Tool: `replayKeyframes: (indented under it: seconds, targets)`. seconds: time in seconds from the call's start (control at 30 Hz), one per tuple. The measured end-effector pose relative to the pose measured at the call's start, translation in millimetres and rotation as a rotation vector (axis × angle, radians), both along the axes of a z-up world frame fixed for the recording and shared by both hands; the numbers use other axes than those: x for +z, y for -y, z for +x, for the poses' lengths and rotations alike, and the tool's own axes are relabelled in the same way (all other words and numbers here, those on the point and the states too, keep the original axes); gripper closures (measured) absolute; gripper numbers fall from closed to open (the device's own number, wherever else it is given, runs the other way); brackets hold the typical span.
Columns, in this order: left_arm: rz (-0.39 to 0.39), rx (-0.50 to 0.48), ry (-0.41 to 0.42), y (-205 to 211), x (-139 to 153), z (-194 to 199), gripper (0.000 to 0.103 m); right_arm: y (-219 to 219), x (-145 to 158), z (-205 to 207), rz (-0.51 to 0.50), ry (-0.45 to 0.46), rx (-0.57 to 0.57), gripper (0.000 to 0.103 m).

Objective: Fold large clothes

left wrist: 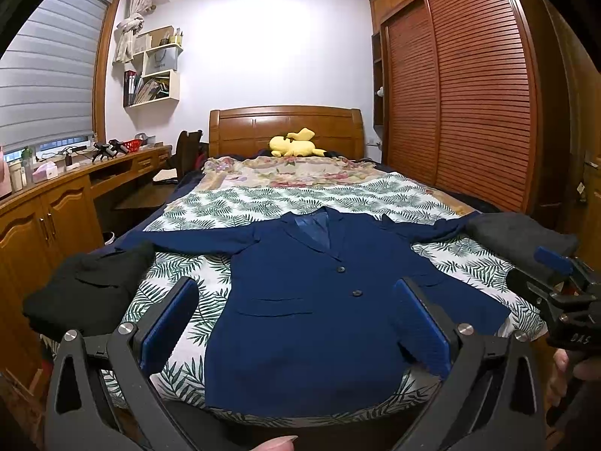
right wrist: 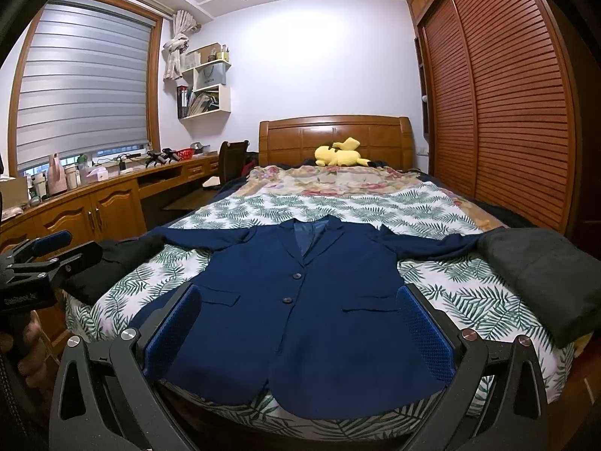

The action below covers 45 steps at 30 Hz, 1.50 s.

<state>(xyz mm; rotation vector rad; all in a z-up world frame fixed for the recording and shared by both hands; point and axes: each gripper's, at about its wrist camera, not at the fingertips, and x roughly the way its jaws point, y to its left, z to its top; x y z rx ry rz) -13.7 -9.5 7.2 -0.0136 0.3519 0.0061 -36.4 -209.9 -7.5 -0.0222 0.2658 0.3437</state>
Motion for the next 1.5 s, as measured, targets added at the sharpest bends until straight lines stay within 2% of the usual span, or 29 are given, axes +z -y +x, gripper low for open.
replayKeyframes:
  seconds: [1.07,1.27,1.5]
  targets:
    - [0.007,-0.004,0.009,1.9,2.0,-4.2,0.0,2.7,-1.1,2.0,0.009,-0.005,0.007,0.0]
    - [0.004,-0.002,-0.04,-4.2,-8.2,13.7,0.0,-0.7,-3.4,13.1,0.017,-0.024,0.061,0.0]
    - [0.001,0.021,-0.109,-18.6,-31.0,39.3,0.0,-16.6,-3.9,48.1,-0.026,-0.016,0.109,0.0]
